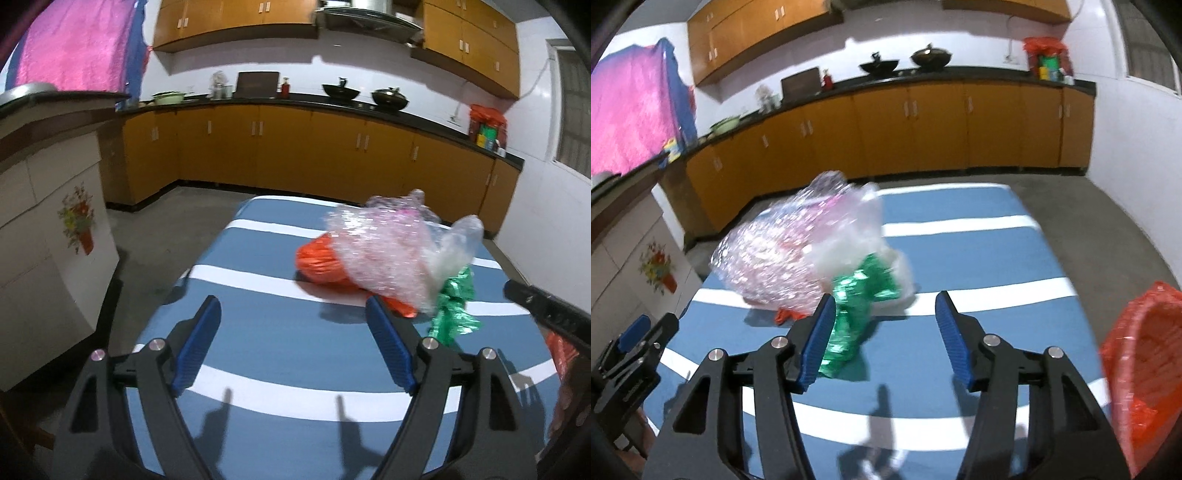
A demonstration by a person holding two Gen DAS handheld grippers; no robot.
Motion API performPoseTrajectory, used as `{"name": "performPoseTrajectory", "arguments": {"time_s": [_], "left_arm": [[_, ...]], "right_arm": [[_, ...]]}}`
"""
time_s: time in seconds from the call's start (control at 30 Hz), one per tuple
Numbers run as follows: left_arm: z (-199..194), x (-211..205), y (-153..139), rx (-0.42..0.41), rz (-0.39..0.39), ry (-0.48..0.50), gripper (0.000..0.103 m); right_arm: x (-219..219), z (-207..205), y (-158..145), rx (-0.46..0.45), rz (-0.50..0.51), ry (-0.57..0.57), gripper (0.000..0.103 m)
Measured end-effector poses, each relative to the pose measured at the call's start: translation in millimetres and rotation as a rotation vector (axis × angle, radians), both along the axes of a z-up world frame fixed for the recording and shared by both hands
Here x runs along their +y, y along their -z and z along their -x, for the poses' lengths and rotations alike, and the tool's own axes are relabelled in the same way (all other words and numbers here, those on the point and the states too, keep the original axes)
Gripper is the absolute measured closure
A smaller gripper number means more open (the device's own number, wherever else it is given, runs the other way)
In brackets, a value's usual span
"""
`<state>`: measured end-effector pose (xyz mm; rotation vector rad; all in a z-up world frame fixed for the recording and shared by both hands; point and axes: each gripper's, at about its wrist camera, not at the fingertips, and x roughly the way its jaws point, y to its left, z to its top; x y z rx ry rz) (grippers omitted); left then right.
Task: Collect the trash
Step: 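Return both grippers to the table and grasp the green bag with the right gripper, then grasp the bubble wrap with the left gripper while the right gripper lifts the green bag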
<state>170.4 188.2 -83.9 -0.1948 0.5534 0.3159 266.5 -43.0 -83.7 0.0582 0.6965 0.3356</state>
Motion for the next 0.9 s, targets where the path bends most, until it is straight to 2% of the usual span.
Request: {"name": "performPoseTrajectory", "arguments": {"time_s": [0.3, 0.57, 0.9], "left_arm": [[3, 24, 10, 0.016, 0.036, -0.04, 0.024], [-3, 19, 12, 0.017, 0.043, -0.018, 0.024], [-15, -2, 10, 0.014, 0.052, 0.039, 0.024]], "right_arm": [[31, -20, 26, 0.078, 0.043, -0.024, 0.054], [28, -27, 44, 0.136, 0.068, -0.015, 0.071], [16, -15, 43, 0.124, 0.092, -0.033, 0.087]]}}
